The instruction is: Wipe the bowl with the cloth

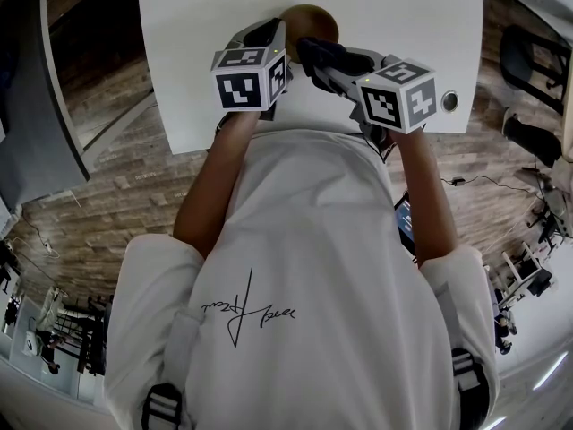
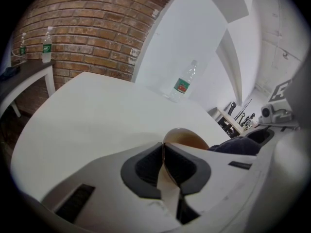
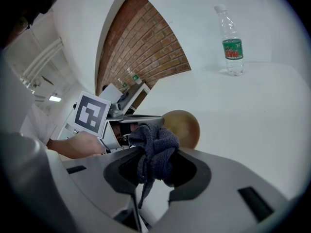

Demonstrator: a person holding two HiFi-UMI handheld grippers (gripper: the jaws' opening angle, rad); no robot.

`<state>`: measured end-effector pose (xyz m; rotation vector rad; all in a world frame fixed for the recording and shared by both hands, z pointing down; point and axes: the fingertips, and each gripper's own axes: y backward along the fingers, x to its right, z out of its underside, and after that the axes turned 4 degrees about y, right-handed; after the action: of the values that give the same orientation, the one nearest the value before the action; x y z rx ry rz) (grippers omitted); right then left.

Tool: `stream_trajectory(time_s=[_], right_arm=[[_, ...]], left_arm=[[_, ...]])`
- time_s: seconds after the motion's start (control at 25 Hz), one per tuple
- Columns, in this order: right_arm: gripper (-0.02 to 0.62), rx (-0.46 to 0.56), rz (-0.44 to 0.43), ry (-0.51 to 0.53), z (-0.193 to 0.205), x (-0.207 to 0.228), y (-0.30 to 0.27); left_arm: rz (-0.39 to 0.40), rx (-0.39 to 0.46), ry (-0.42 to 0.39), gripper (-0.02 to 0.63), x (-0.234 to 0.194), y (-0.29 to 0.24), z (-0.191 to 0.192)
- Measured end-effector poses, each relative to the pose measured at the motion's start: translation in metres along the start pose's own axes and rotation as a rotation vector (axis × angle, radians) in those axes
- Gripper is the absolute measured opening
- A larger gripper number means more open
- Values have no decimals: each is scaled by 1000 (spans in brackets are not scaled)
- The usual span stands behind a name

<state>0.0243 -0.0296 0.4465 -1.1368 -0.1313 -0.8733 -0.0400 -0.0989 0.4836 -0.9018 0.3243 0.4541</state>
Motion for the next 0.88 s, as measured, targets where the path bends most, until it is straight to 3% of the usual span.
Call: stream_trajectory(time_s=[0.88], right_arm=[[107,-17,21,3,2,21,12]], left_arm=[[6,0,4,9,-2,1,2]])
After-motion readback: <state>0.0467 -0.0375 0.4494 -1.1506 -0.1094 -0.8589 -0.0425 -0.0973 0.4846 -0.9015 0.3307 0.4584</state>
